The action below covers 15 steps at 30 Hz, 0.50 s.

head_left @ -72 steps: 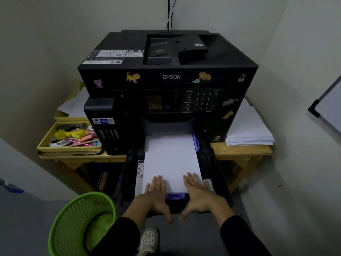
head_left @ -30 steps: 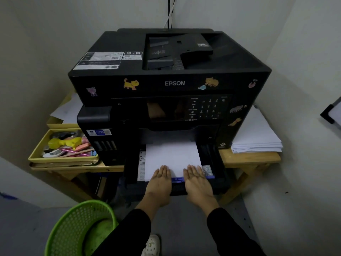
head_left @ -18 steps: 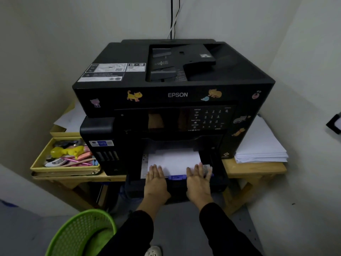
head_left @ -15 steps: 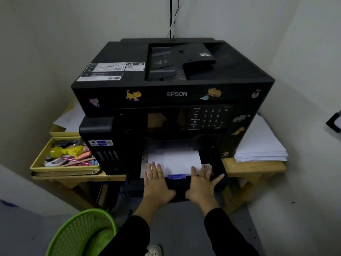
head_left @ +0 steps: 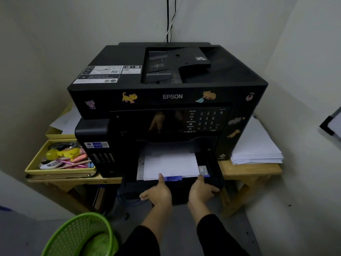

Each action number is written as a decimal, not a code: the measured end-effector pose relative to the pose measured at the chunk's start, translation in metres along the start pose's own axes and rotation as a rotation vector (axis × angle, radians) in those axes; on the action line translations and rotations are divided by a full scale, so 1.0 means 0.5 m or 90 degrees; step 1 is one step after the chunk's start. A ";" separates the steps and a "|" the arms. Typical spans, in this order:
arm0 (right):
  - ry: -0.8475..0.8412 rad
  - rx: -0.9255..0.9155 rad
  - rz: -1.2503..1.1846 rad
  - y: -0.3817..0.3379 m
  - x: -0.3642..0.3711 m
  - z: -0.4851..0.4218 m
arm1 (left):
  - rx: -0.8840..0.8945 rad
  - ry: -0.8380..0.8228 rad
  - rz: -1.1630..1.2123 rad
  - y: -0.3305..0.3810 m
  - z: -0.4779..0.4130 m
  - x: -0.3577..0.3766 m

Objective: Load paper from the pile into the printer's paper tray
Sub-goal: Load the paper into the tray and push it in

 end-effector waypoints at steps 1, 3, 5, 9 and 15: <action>0.004 -0.009 0.000 -0.004 0.006 -0.002 | 0.006 -0.009 -0.003 0.004 0.001 0.002; -0.010 -0.024 -0.023 -0.017 0.024 -0.009 | 0.016 -0.072 0.018 0.013 -0.023 0.023; -0.035 -0.017 -0.078 -0.034 0.044 -0.026 | 0.004 -0.113 0.083 0.031 -0.056 0.041; -0.105 0.020 -0.226 -0.076 0.081 -0.067 | 0.011 -0.216 0.193 0.105 -0.055 0.060; -0.086 0.049 -0.268 -0.091 0.110 -0.089 | 0.033 -0.239 0.241 0.153 -0.042 0.084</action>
Point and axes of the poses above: each hand's wrist, its own z-axis away from the middle knuckle, its own x-axis out of the palm, y = z × x, the point moved 7 cm from there along -z, towards the middle knuckle, and after that the axes turned 6 degrees about -x, right-handed, at the moved point
